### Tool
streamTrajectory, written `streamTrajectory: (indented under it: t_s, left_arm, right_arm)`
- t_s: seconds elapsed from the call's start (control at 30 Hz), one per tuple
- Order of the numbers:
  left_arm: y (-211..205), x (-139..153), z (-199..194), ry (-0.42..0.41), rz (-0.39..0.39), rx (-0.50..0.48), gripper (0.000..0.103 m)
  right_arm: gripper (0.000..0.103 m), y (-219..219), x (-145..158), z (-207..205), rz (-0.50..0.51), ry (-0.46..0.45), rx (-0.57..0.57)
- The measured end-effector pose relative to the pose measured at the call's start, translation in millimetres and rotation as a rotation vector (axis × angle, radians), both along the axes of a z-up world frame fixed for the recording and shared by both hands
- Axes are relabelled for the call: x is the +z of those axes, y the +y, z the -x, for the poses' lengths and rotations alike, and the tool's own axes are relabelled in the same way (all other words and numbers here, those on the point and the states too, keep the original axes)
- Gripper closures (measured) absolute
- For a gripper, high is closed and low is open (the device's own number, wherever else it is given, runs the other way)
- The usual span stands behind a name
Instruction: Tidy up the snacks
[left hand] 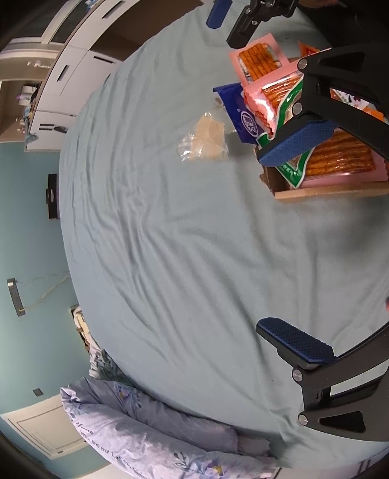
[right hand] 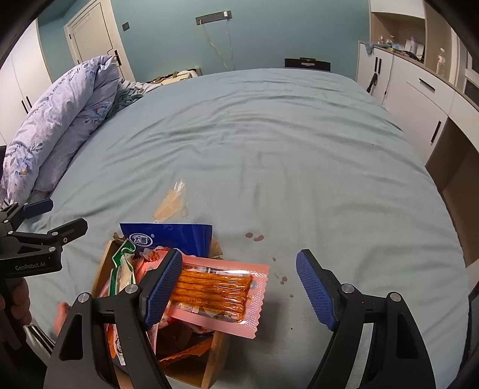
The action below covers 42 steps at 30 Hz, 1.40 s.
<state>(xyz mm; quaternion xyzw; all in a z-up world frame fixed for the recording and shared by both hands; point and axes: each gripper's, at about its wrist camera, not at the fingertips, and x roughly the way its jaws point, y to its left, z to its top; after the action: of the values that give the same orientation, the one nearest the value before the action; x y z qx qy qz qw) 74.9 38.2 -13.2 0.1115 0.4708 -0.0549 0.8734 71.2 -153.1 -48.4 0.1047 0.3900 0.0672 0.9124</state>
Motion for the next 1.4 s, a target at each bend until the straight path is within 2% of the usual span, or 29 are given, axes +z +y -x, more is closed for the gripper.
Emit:
streamTrajectory:
  t_s: [0.73,1.1,1.4]
  left_arm:
    - [4.9,-0.6,0.0,0.014,0.004,0.019,0.0]
    - [-1.6,1.1,3.0,-0.027,-0.076,0.018,0.0]
    - [5.0,1.3,0.4,-0.008,-0.019,0.027,0.0]
  right_arm:
    - [0.025,0.1,-2.4,-3.6,0.007,0.008,0.006]
    - [0.025,0.4,-2.7,-3.2,0.01,0.008,0.01]
    - [0.025,-1.4,-2.3,-3.2,0.026,0.005,0.017]
